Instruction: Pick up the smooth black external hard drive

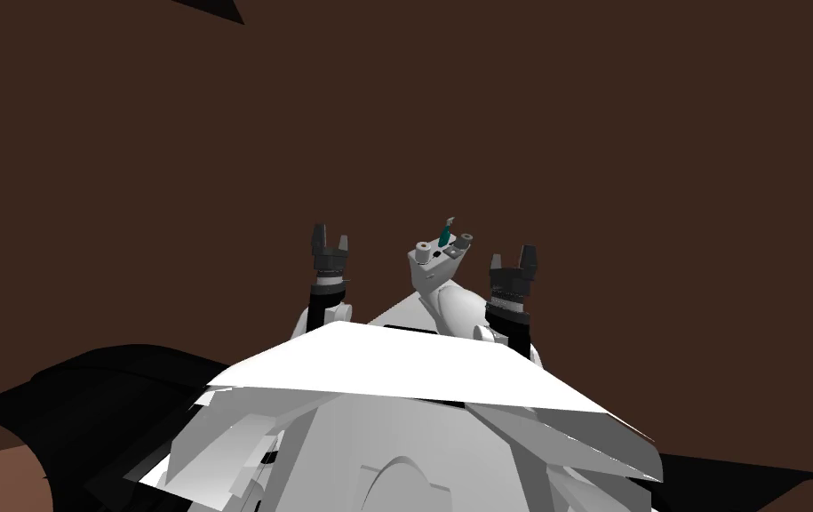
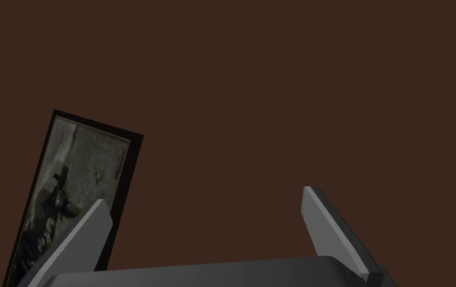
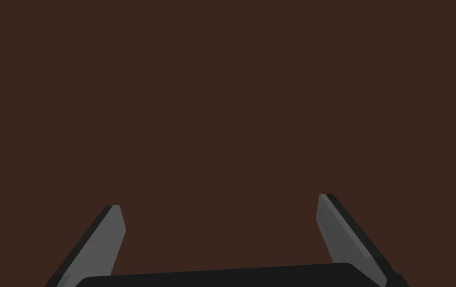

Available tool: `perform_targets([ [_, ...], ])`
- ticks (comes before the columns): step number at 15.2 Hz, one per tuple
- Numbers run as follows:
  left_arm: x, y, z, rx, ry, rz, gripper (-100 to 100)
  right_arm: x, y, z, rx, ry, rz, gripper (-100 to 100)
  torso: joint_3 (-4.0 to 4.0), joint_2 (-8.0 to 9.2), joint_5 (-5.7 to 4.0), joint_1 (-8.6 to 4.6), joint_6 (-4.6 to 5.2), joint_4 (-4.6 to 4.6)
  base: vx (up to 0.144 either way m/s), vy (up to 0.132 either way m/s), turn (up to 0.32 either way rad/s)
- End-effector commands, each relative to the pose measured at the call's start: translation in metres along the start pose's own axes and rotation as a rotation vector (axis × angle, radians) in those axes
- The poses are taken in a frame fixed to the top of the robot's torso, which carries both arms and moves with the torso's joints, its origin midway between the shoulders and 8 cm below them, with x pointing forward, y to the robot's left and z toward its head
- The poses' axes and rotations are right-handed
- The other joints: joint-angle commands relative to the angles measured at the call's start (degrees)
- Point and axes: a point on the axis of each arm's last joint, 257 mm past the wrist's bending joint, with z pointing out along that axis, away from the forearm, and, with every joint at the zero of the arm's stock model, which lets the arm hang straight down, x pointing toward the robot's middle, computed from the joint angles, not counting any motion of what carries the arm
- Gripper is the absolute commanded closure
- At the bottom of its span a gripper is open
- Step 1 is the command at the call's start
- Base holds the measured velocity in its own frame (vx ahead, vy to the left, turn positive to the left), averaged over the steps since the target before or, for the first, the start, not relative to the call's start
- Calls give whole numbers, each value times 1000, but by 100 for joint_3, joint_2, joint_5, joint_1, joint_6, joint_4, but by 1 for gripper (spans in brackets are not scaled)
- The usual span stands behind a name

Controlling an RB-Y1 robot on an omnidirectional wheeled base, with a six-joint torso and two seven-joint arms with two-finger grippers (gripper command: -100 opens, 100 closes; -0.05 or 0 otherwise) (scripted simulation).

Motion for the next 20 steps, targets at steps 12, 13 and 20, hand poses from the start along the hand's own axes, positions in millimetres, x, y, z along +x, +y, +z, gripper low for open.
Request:
perform_targets([
  [12,0,0,0,0,0,0,0,42,-69,-5,135,295,-254,-100,-7,-11,0,2,-1,-3,15,6,2],
  [13,0,0,0,0,0,0,0,43,-69,-5,135,296,-256,-100,-8,-13,0,2,-1,-3,24,11,5],
  [20,0,0,0,0,0,0,0,55,-119,-10,223,403,-424,-100,-8,-14,1,6,-1,-3,24,16,6],
])
